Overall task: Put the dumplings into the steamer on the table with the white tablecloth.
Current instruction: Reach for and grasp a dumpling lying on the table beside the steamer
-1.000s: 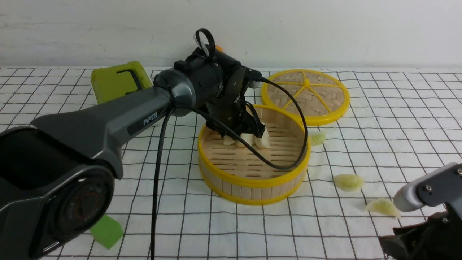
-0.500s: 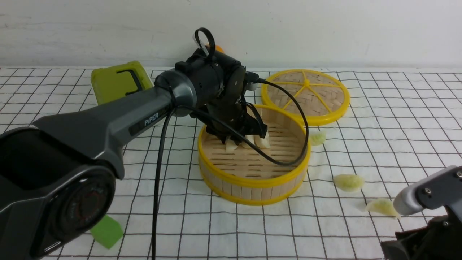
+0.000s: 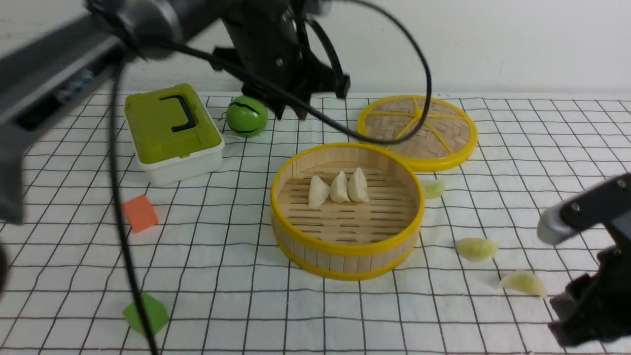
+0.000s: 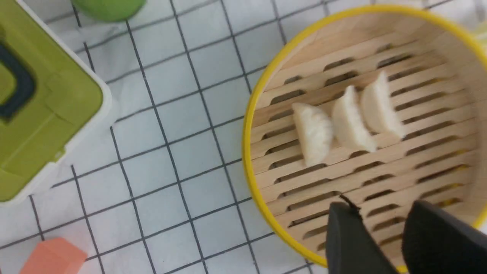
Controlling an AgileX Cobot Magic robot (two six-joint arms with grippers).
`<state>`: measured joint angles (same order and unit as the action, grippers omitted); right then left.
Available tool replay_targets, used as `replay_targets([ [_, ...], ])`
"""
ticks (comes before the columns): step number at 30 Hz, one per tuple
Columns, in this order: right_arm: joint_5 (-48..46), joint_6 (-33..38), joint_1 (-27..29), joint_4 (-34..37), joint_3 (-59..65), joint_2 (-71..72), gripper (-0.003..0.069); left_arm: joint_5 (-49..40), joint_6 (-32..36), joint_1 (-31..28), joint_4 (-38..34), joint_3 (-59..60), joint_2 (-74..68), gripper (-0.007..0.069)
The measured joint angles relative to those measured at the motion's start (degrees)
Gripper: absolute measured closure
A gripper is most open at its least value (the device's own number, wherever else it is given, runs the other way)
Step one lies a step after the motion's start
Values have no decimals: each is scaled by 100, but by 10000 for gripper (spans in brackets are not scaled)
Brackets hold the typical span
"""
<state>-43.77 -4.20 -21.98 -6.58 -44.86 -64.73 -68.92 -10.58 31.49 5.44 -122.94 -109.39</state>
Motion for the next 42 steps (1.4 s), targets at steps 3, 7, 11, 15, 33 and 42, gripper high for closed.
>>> replay_targets([
  [3,58,39,288,-10,-357,-597,422,-56,231,0,-346,-15,560,573],
  [7,80,755,866,597,-1132,-1958,422,-215,891,0,-955,460,1858,637],
  [11,87,1329,1135,1284,-1865,-2823,421,-208,1010,0,-874,1479,2713,637],
  [15,165,1482,1330,1852,-2681,-3451,420,-13,778,0,-594,2737,3433,637],
  [33,37,984,1399,1936,-6450,-6658,293,1577,-1793,0,1758,8096,5321,637],
  [42,-675,711,1401,1479,-6558,-6591,229,1936,-2131,0,2283,8293,5462,637],
])
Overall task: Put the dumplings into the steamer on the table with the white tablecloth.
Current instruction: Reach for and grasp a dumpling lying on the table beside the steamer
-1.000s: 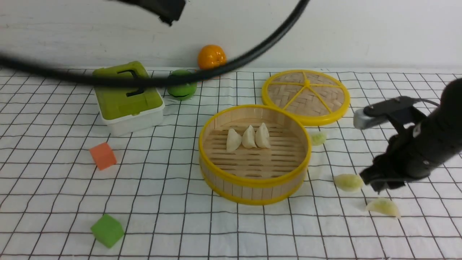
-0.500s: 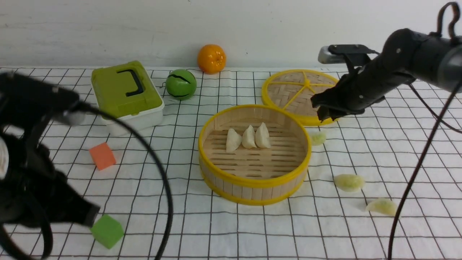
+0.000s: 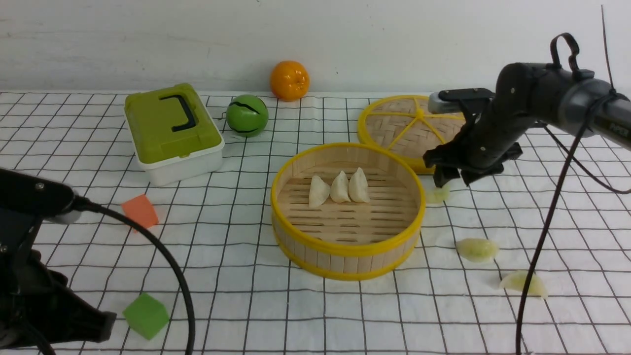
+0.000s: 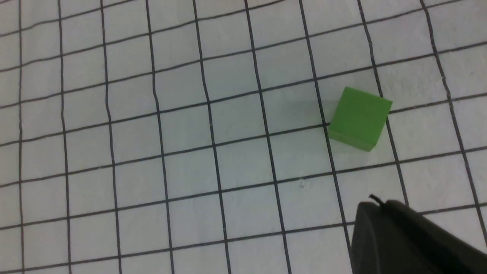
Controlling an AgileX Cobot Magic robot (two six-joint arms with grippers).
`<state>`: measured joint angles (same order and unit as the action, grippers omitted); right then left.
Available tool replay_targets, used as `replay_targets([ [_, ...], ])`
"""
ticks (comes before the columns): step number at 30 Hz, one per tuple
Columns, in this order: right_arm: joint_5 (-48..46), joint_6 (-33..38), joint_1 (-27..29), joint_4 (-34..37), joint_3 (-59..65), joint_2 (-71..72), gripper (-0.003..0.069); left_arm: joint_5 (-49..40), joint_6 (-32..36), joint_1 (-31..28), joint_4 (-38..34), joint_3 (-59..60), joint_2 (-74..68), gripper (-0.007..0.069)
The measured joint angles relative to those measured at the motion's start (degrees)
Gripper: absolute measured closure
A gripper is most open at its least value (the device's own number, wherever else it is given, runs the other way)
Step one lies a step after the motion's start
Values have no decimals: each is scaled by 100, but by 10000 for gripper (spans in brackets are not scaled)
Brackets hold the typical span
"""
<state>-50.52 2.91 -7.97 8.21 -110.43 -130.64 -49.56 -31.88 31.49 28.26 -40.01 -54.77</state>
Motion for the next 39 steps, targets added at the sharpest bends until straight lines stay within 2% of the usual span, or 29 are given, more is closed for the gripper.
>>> replay_targets([
  [2,-708,-73,5,-274,0,131,228,242,-137,0,97,0,0,637],
  [5,-1025,-73,4,-320,6,235,228,533,-181,0,129,0,0,637],
  [11,-796,-196,4,-34,9,283,228,917,-300,0,135,0,-6,637],
  [15,-534,-719,-1,214,12,43,234,910,-338,0,135,0,-6,637],
  [18,-497,-899,-1,279,17,-112,265,877,-334,0,135,0,-6,637],
  [20,-486,-916,-7,277,17,-146,309,874,-334,0,115,0,-6,637],
  [21,-492,-909,-7,292,17,-146,345,875,-339,0,112,0,-6,637],
  [22,-492,-878,-7,297,17,-146,349,875,-339,0,112,0,-6,637],
  [34,-973,-291,-15,216,-95,307,352,858,-350,0,95,0,-6,636],
  [39,-1103,274,-250,635,-325,935,353,858,-354,0,95,0,-6,634],
])
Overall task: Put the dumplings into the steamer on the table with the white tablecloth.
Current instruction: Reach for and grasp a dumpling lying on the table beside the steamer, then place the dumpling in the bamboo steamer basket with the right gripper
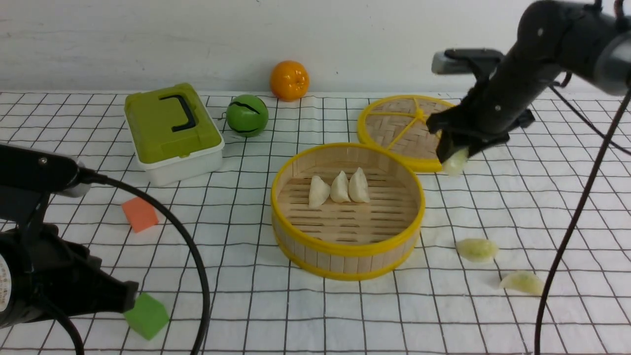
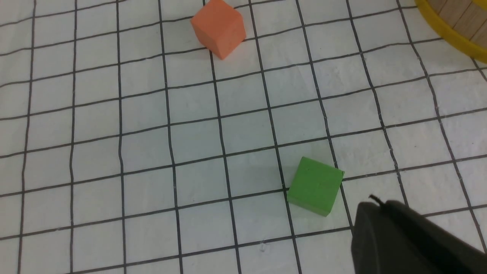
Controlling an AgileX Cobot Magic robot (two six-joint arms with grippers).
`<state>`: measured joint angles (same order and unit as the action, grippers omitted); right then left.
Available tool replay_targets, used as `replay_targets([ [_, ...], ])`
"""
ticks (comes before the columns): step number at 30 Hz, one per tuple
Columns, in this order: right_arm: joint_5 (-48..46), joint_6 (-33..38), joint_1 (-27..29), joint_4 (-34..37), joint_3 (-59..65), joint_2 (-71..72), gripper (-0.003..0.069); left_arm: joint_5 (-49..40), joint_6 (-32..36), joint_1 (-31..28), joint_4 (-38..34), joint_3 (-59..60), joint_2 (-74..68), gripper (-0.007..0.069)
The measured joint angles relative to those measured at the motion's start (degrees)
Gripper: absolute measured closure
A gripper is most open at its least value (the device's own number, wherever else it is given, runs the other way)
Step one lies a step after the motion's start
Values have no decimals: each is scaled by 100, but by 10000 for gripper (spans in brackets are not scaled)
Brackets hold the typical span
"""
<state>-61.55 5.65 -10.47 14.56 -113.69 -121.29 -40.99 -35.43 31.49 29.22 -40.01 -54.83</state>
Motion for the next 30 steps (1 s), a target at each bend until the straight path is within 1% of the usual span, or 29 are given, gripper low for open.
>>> replay_targets([
  [4,-6,955,-713,999,-38,65,356,0,0,0,-34,0,0,629],
  [7,85,1623,-1205,1450,-38,-258,360,0,0,0,-89,0,0,625],
  [9,181,1771,-1377,1525,-33,-389,360,0,0,0,-124,0,0,625],
  [12,602,1957,-1668,1497,-13,-775,360,0,0,0,-193,0,0,622],
  [15,792,1992,-1708,1323,-13,-933,361,-7,0,0,-206,0,0,620],
  [20,816,1992,-1690,1157,-13,-963,361,-7,0,0,-216,0,0,616],
  [22,810,1992,-1690,1115,-30,-963,337,-7,0,0,-216,0,0,615],
  [23,799,1992,-1690,1091,-56,-963,302,-7,0,0,-216,0,0,615],
  [24,793,1992,-1690,1081,-63,-963,302,-7,0,0,-216,0,0,614],
  [25,764,1992,-1690,1066,-120,-963,252,-7,0,0,-216,0,0,612],
  [27,647,1980,-1690,954,-289,-963,192,-7,0,0,-216,0,0,606],
  [30,348,1652,-1678,630,-665,-963,155,-13,0,0,-216,0,0,605],
])
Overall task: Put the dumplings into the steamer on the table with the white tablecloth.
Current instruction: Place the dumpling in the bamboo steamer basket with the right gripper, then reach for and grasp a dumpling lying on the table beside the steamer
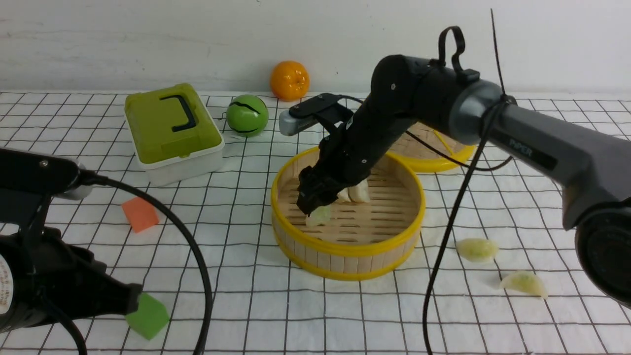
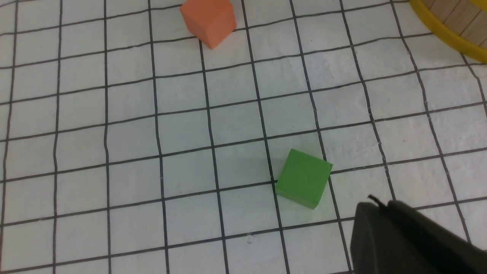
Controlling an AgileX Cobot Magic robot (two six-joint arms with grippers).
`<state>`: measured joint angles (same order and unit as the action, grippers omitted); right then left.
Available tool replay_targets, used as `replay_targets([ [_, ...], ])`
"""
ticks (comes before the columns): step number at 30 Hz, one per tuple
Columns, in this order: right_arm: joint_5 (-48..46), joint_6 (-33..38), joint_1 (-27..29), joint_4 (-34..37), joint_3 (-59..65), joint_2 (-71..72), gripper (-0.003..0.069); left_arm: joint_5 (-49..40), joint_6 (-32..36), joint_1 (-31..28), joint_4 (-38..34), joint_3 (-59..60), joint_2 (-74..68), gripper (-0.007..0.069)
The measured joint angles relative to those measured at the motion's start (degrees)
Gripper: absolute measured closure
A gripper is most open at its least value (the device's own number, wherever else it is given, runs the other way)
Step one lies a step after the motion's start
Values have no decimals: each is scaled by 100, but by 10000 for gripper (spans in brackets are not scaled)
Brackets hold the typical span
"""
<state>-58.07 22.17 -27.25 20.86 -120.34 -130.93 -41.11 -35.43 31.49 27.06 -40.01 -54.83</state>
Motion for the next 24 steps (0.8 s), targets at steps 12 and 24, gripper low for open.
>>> replay_targets([
  [12,-1262,-1037,886,-1398,-941,544,147,-19,0,0,-65,0,0,604],
  [24,-1234,303,1929,-1007,1691,643,197,104,0,0,-158,1,0,604],
])
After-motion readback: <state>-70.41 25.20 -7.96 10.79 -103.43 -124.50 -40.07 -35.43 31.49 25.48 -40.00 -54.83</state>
